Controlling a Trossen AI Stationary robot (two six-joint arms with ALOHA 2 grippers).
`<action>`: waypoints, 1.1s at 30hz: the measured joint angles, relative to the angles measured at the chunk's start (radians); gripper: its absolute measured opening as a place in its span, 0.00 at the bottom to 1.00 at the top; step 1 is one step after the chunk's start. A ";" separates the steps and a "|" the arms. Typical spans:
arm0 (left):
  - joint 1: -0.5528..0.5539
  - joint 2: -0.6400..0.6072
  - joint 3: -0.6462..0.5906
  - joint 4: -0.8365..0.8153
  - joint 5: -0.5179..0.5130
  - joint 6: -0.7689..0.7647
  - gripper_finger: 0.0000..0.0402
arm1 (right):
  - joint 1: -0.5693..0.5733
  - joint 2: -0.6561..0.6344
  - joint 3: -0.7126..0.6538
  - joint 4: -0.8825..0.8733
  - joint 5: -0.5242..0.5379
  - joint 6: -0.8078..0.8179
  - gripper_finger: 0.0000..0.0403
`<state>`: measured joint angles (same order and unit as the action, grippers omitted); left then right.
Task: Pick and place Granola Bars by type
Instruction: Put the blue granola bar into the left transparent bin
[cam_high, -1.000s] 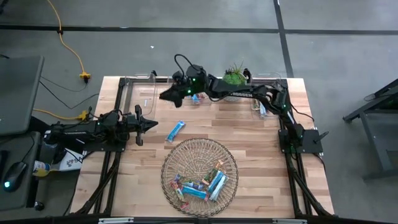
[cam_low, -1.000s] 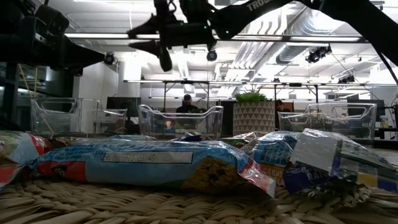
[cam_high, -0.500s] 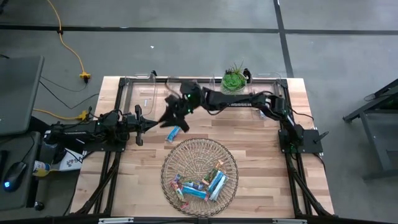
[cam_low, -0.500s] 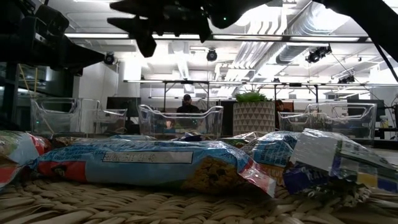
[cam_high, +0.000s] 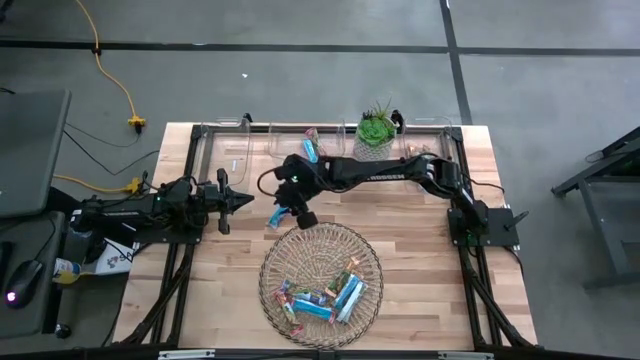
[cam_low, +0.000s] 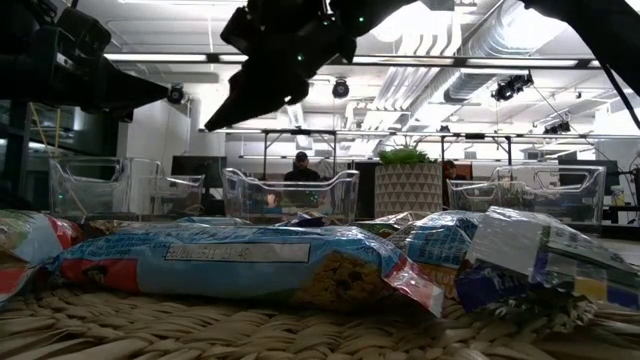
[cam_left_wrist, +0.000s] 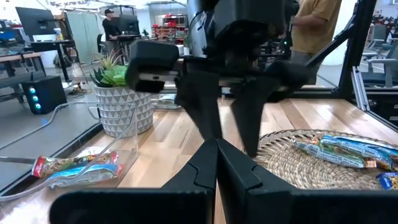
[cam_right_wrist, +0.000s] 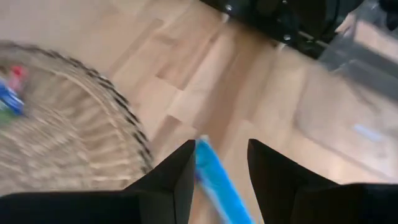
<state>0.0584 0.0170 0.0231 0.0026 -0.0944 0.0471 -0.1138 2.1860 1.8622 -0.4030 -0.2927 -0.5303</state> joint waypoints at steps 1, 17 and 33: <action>0.000 0.000 0.000 0.000 0.000 0.000 0.01 | 0.002 0.000 0.000 0.004 0.013 -0.029 0.32; 0.000 0.000 0.000 0.000 0.000 0.000 0.01 | 0.003 0.130 -0.001 0.025 0.132 -0.131 0.32; 0.000 0.000 0.000 0.000 0.000 0.000 0.01 | -0.011 0.177 0.000 0.064 0.118 -0.151 0.52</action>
<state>0.0586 0.0174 0.0227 0.0029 -0.0940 0.0469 -0.1246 2.3627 1.8622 -0.3386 -0.1749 -0.6811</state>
